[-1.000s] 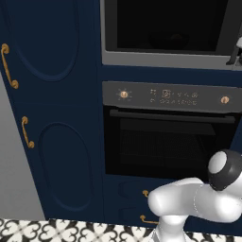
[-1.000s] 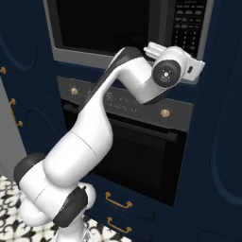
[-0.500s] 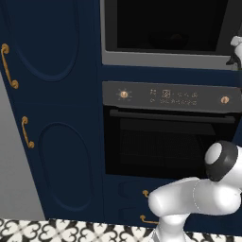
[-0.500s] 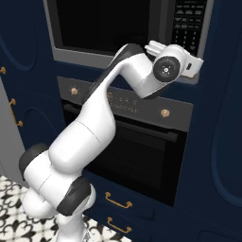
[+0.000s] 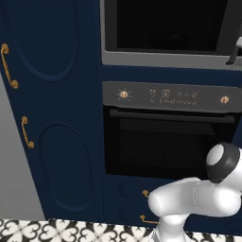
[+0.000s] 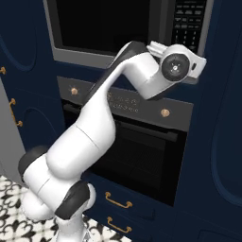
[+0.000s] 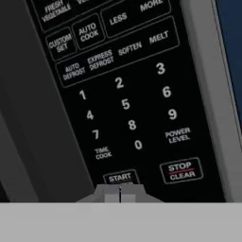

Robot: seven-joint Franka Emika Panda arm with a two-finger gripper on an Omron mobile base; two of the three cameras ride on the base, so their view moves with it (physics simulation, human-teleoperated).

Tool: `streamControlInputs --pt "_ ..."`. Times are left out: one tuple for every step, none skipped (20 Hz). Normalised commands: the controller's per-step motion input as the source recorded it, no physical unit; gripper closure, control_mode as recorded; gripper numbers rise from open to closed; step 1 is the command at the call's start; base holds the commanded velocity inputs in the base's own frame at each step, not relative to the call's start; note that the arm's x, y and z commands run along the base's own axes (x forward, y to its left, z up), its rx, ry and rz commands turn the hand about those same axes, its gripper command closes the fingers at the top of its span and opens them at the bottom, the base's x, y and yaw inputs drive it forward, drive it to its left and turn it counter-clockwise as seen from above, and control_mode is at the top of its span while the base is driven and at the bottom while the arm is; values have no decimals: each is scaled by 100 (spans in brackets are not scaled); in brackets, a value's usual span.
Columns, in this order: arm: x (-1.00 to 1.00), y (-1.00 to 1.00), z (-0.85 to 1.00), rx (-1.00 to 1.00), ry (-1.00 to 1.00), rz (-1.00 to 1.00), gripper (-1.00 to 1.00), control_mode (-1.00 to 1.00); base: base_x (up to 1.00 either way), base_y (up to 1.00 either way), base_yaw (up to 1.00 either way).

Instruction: Pick the onion from the sink and place it in the bowl. Then pick the bowl and place it in the microwave. Then close the microwave door and press the start button.

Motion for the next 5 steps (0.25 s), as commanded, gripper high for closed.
streamControlInputs --pt "-93 8 0 6 0 0 100 -100 0 0 0" --pt "-85 1 0 5 0 0 100 -100 0 0 0" --pt "-80 4 0 6 -2 0 100 -100 0 0 0" --pt "-81 9 0 7 -4 0 100 -100 0 0 0" --pt "-87 15 0 8 -7 0 100 -100 0 0 0"
